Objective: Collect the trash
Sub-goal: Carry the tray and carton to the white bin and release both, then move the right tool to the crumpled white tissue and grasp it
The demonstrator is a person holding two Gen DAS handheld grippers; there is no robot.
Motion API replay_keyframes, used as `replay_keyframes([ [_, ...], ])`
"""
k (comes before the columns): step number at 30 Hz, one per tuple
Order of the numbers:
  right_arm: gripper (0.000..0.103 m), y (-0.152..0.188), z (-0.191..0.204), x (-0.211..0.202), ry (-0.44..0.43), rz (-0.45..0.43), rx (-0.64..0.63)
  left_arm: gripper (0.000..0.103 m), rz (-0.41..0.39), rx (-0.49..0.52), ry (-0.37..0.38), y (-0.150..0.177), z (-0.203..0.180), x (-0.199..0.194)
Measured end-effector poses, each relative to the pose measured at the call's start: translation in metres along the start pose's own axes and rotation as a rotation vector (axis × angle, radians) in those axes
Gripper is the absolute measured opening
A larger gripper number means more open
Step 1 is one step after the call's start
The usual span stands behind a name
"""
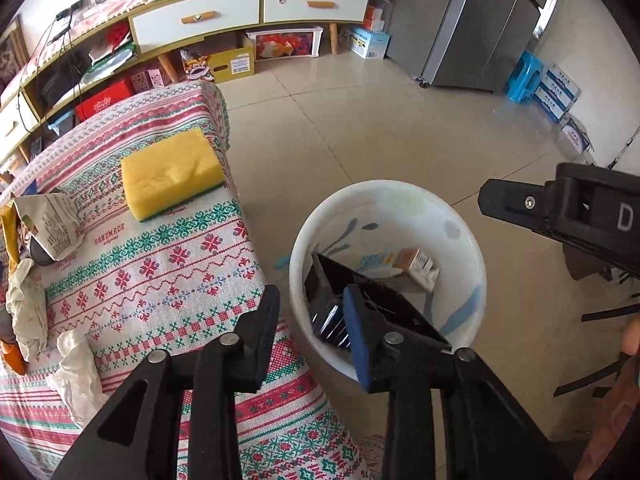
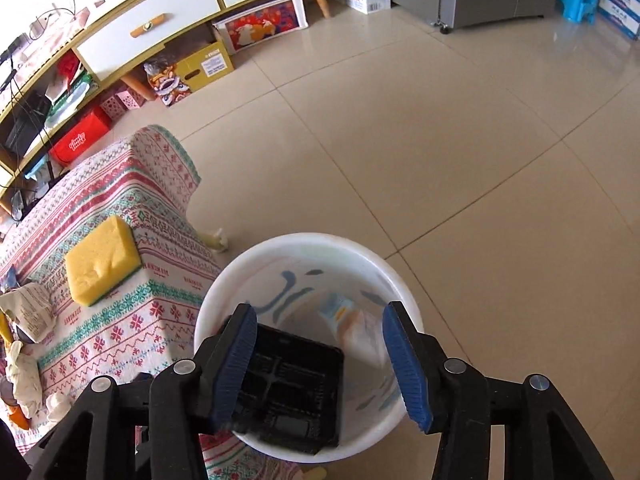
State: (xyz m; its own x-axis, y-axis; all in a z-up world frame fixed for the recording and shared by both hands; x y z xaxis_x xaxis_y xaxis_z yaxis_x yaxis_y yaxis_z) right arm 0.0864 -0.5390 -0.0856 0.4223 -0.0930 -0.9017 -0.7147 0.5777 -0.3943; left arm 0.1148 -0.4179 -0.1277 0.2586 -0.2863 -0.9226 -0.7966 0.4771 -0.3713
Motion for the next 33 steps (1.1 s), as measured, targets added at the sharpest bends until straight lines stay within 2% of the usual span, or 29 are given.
replay_keyframes([
  [6, 0.06, -0.002, 0.006, -0.009, -0.036, -0.03, 0.004, 0.042, 0.001, -0.02, 0.033, 0.004, 0.011, -0.013],
  [15, 0.061, -0.002, 0.031, -0.023, -0.098, -0.082, -0.028, 0.042, -0.023, -0.026, 0.012, 0.023, 0.055, -0.054],
  [18, 0.065, -0.004, 0.044, -0.039, -0.107, -0.159, -0.056, 0.042, -0.033, -0.045, -0.016, 0.031, 0.082, -0.07],
  [20, 0.076, -0.003, 0.056, -0.047, -0.141, -0.206, -0.071, 0.042, -0.038, -0.063, -0.035, 0.037, 0.104, -0.082],
  [23, 0.077, 0.001, 0.079, -0.054, -0.174, -0.238, -0.125, 0.042, -0.053, -0.116, -0.064, 0.047, 0.142, -0.098],
  [27, 0.077, 0.014, 0.123, -0.07, -0.216, -0.282, -0.257, 0.042, -0.083, -0.227, -0.097, 0.06, 0.194, -0.118],
  [29, 0.08, 0.02, 0.141, -0.079, -0.211, -0.313, -0.299, 0.042, -0.106, -0.275, -0.117, 0.066, 0.219, -0.13],
  [32, 0.084, 0.034, 0.17, -0.088, -0.233, -0.321, -0.364, 0.055, -0.167, -0.34, -0.175, 0.076, 0.259, -0.148],
  [33, 0.085, 0.039, 0.18, -0.089, -0.247, -0.317, -0.384, 0.065, -0.204, -0.36, -0.199, 0.079, 0.273, -0.154],
])
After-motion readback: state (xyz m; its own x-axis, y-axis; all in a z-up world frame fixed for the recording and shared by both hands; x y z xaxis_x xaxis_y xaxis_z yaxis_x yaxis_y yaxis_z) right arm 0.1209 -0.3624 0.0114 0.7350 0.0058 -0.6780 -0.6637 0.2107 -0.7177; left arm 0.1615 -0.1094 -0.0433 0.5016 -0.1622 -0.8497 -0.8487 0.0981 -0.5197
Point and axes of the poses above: each gripper's, at about its wrist camera, not at the fingertips, and x roughly the way its jaws point, z to its left, y to its underside, the point moved 9 cm from there along x, roughly the way its jaws point, and after that the axes turned 5 degrees about z, right-handed, at the moved point
